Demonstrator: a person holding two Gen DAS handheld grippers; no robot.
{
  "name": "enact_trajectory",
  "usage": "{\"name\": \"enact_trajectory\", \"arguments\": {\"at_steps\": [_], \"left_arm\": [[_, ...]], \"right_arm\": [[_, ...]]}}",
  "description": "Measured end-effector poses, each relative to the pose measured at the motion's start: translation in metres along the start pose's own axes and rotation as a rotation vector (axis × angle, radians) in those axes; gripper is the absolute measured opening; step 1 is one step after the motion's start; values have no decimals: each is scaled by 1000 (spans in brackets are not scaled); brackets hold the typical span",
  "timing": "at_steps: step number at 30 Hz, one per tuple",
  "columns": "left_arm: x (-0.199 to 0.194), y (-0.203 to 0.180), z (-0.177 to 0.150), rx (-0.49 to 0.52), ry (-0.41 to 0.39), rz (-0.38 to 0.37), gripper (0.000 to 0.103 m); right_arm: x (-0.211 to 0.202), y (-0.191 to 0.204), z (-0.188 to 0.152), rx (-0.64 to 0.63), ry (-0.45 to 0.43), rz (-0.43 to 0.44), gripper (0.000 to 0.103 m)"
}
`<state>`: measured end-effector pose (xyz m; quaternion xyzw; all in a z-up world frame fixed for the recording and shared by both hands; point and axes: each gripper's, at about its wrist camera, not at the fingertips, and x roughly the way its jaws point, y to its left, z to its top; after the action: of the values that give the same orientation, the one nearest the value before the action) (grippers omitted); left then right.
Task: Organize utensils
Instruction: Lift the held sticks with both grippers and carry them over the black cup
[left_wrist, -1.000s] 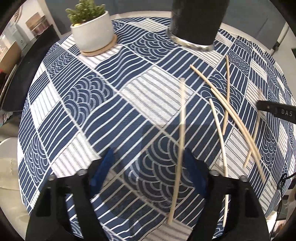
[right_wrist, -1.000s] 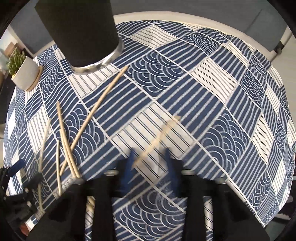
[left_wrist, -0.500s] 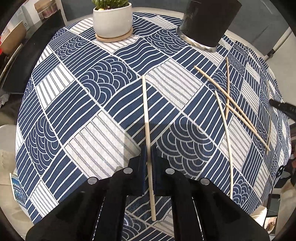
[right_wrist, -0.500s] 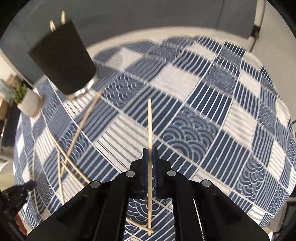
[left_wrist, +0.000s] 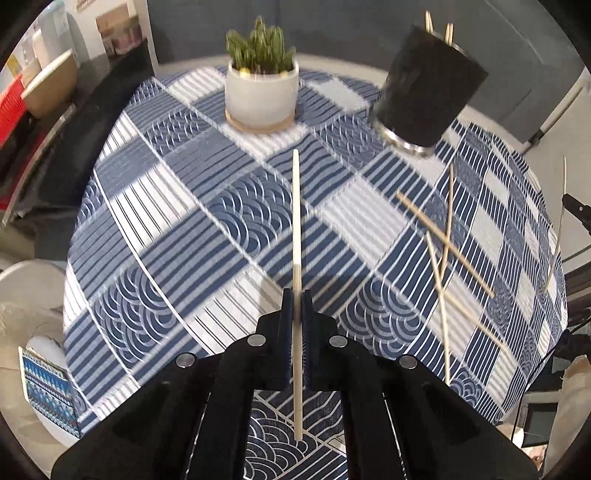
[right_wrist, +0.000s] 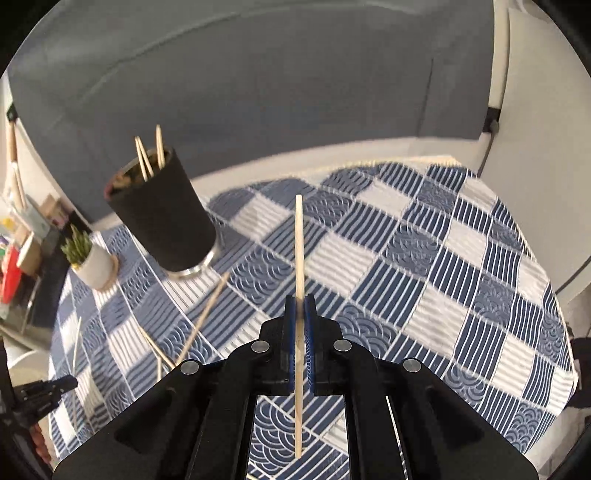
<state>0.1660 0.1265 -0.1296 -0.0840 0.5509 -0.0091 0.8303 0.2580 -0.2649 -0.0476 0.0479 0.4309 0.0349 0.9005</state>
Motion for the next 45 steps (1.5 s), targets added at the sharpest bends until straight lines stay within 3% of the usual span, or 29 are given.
{"name": "enact_trajectory", "arguments": {"at_steps": [17, 23, 30, 34, 38, 45], "left_arm": [[-55, -37, 119, 78, -179, 34, 5], [-77, -56, 171, 62, -277, -62, 5], [-84, -84, 208, 76, -335, -135, 5], [-75, -95, 228, 85, -347, -270, 5], [-64, -107, 243, 96, -362, -353, 5], [-48, -113, 261, 66, -452, -437, 5]], "right_arm": [[-36, 41, 109, -152, -218, 127, 5], [-48, 62, 141, -222, -331, 236, 5], [-51, 85, 170, -284, -425, 375, 5], [-43, 99, 180, -347, -433, 440, 5], [-29, 115, 181, -416, -436, 492, 5], [7, 124, 179, -444, -406, 619, 5]]}}
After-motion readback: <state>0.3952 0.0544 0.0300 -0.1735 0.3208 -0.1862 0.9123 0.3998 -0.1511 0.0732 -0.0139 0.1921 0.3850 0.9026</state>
